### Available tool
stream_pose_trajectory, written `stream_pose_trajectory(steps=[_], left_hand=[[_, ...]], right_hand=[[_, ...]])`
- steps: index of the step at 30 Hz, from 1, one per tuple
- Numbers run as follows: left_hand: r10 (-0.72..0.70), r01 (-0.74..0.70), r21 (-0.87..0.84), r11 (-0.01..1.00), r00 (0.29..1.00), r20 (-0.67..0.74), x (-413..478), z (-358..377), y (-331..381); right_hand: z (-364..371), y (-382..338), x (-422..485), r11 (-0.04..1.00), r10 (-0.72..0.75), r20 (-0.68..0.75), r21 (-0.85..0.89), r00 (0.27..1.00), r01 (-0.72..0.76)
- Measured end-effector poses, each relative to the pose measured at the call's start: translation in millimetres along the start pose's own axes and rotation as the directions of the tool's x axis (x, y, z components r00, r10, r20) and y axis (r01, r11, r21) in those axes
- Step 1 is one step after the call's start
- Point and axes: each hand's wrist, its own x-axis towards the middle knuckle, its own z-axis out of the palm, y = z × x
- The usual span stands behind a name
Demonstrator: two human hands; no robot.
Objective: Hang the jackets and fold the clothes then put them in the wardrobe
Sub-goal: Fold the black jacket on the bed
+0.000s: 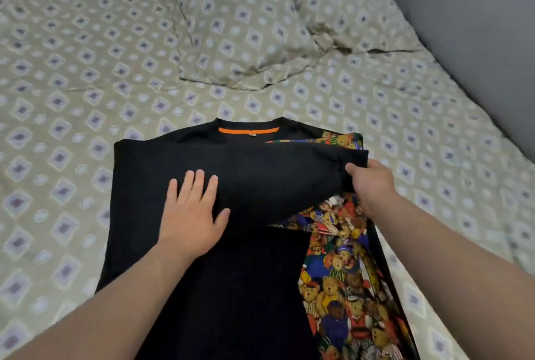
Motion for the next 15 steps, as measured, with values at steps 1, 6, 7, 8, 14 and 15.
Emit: stream_pose_trajectory(steps=[1,6,7,8,14,15], left_hand=[[-0.043,0.043,0.0,0.999,0.998,0.047,4.5,1.4,-9.0],[-0.024,0.031,-0.055,0.998,0.992,0.12,9.0,15.3,-28.6],[-0.065,0.07,-0.095,0.993,0.996,0.055,5.5,16.4,-29.7],[-0.141,0.138,-0.151,0.979,0.99,-0.007,-1.2,17.9,-33.4],[-0.374,0.403,-0.26,0.878,0.914,0.155,-114.1,49.7,-59.7],[-0.344,0.381,-0.219,0.898,0.92,0.19,-132.9,52.1,-58.3]], right_hand=[[-7.0,6.9,9.7,0.995,-0.03,-0.011,-0.094,0.999,0.029],[-12.2,56.2,17.8,0.908,-0.014,0.022,-0.418,1.0,0.022],[-13.2,62.7,14.4,0.909,-0.011,-0.016,-0.417,1.0,0.003],[-14.9,70.0,10.2,0.917,-0.016,-0.042,-0.399,0.999,-0.002],[-48.0,150.9,-53.9,0.89,0.003,0.016,-0.457,1.0,0.005],[-54.4,161.7,-64.5,0.845,0.023,0.016,-0.534,1.0,-0.011]])
